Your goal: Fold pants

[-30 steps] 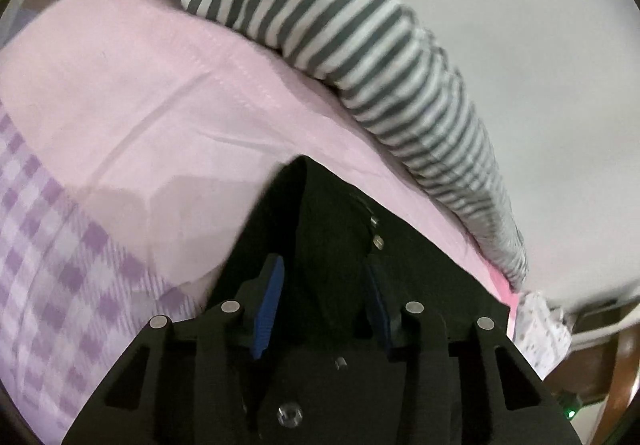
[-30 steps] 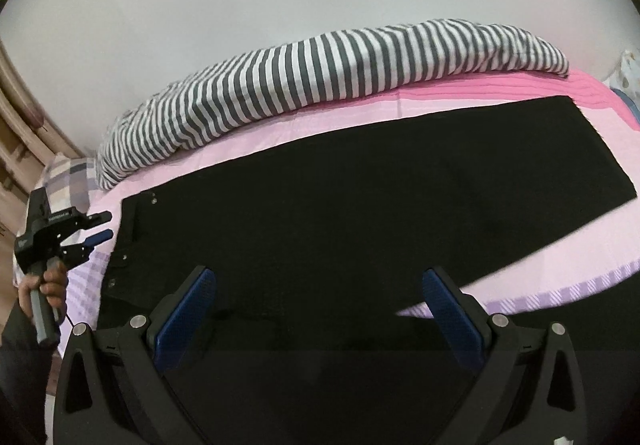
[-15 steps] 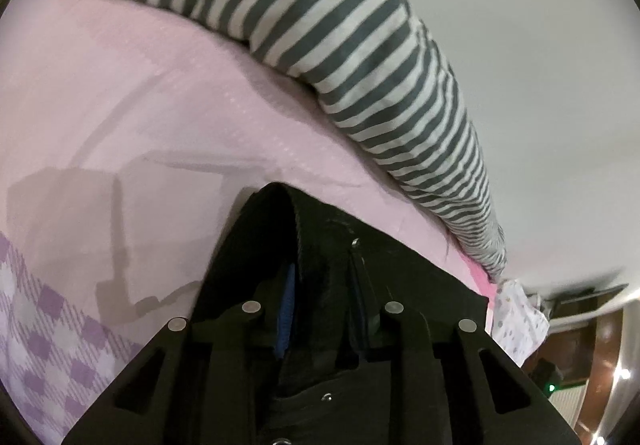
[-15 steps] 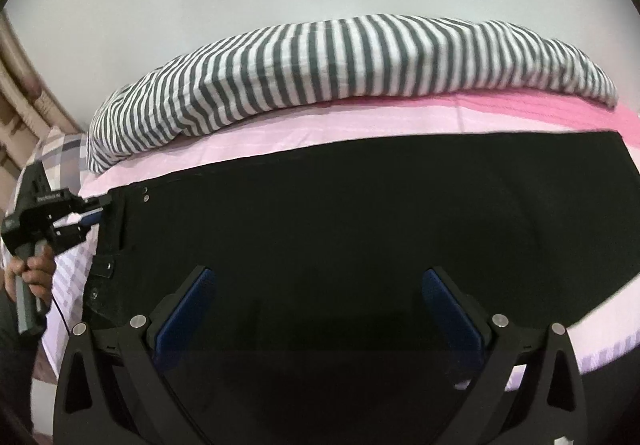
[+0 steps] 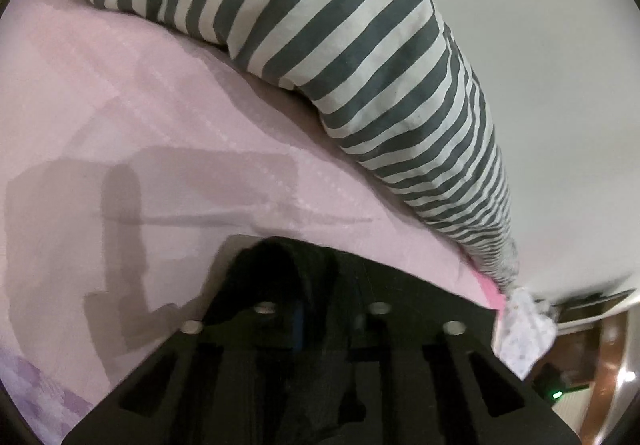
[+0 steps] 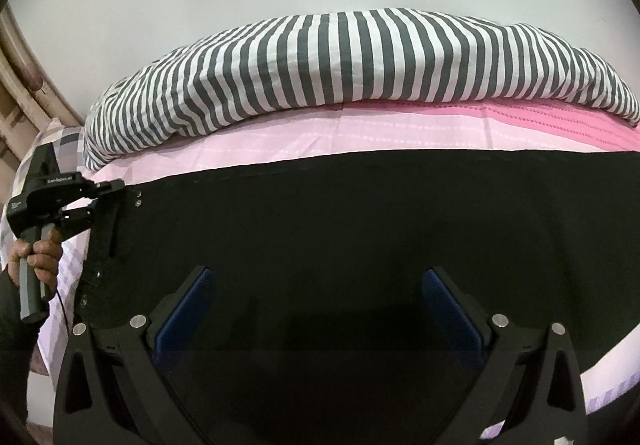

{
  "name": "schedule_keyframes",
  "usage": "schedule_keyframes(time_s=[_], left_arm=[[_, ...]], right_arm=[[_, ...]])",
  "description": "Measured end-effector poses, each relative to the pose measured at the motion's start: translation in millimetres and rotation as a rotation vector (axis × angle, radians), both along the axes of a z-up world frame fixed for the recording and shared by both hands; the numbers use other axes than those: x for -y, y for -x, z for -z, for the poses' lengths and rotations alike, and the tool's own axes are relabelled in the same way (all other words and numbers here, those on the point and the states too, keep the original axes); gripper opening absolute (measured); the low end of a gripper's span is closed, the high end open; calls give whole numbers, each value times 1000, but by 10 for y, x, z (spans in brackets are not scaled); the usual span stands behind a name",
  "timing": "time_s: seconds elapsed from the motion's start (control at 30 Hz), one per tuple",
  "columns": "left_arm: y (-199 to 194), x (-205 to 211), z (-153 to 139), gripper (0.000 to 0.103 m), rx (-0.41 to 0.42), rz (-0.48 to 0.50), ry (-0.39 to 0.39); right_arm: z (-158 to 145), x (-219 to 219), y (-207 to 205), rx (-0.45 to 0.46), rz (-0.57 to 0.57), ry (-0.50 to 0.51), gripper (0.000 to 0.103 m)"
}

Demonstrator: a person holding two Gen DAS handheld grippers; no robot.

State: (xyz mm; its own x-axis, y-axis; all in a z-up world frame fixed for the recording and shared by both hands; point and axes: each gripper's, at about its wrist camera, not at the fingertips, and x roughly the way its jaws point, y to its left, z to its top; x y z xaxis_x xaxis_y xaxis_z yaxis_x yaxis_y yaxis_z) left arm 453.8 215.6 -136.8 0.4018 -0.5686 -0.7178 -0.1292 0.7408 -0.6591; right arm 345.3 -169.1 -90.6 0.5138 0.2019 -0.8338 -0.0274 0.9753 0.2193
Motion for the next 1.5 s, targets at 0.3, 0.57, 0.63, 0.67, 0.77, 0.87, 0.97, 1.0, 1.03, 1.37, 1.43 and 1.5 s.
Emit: schedule_keyframes(time_s=[0.3,0.57,0.63,0.67,0.77,0.87,0.97,1.0,1.03,1.37,1.43,1.5], left_arm=[[393,189,-677,8,219,8,-42],[761,411,-1141,7,356,44,-84],[848,412,-1203,7,380,45,-83],[887,406,-1237,7,390,45,-87],[976,292,-1300,7,404,44,-93],[1002,251,-1307,7,398,39,-103],[987,280,-1301,8,389,40,-116],[985,293,-1300,8,387,43,-124],[980,307,-1300,8,385,42,-134],[905,321,-1236,8,371,31,-161],[876,327,-1218,8,367,29,-171],[859,348,-1211,7,370,30,-187]], right_arm=[[-113,261,-366,-33,-254,4,103],[-229,277,-993,-83,-624,71,90],[-210,224,-1134,-92,-685,96,80],[-191,194,-1193,-110,-729,95,78],[-91,109,-1367,-182,-845,103,71],[31,32,-1494,-237,-927,131,62],[140,67,-1581,-277,-956,137,53],[159,89,-1587,-286,-962,138,52],[179,117,-1600,-291,-966,139,49],[206,498,-1529,-338,-930,151,34],[188,530,-1472,-317,-914,177,22],[144,513,-1407,-281,-904,224,12]])
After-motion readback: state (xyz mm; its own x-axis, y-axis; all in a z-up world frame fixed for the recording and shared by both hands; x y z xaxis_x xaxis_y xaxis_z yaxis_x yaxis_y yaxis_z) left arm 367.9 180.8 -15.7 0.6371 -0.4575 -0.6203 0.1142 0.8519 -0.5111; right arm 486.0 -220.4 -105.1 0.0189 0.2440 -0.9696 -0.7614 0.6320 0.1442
